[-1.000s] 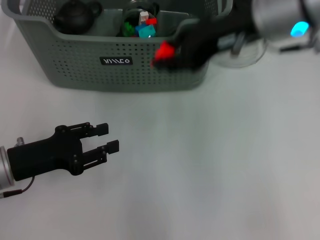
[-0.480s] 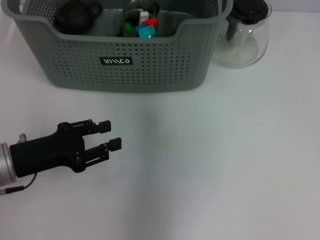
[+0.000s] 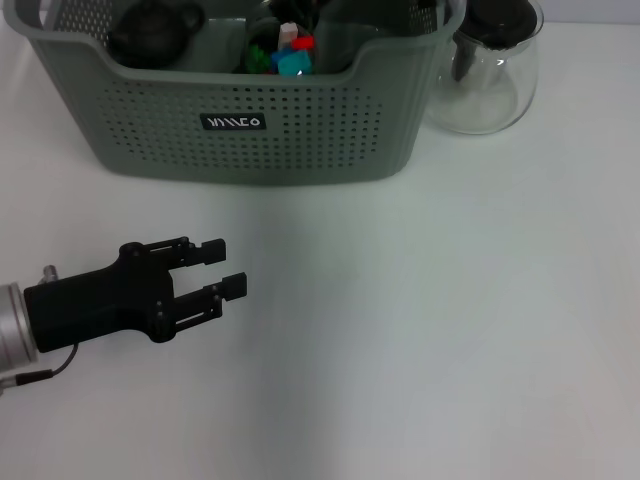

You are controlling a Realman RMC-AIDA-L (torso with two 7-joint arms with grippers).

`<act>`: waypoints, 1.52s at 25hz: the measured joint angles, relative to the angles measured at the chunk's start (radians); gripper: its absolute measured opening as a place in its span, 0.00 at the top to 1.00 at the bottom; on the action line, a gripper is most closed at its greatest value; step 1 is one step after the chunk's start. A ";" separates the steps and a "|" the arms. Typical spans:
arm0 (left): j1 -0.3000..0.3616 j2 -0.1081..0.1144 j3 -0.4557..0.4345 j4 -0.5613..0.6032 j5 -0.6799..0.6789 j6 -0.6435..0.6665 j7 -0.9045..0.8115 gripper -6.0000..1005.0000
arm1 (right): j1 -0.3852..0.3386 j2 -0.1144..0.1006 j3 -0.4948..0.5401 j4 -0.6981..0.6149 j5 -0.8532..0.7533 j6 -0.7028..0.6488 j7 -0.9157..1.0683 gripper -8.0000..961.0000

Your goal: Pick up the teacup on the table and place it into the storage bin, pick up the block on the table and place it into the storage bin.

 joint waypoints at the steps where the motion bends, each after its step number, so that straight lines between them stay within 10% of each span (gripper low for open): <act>1: 0.001 0.000 0.000 -0.001 0.000 -0.002 0.000 0.43 | -0.004 -0.001 0.000 -0.002 0.012 -0.002 -0.008 0.55; 14: 0.006 0.000 -0.001 -0.011 0.000 -0.008 0.000 0.42 | -0.104 -0.002 0.006 -0.175 0.117 -0.057 -0.091 0.40; 20: 0.008 0.000 -0.001 -0.009 -0.001 -0.008 0.001 0.42 | -0.488 -0.005 0.000 -0.692 0.467 -0.210 -0.285 0.31; 25: 0.010 0.005 0.002 0.001 0.001 -0.002 0.006 0.41 | -0.912 -0.014 -0.001 -0.922 1.050 -0.551 -0.832 0.31; 31: -0.009 0.028 0.013 0.050 0.024 0.101 0.035 0.41 | -1.150 -0.009 0.089 -0.715 1.135 -0.811 -1.129 0.31; 38: -0.082 0.058 0.033 0.040 0.064 0.171 0.049 0.41 | -0.996 -0.050 0.303 -0.056 0.864 -0.912 -1.449 0.26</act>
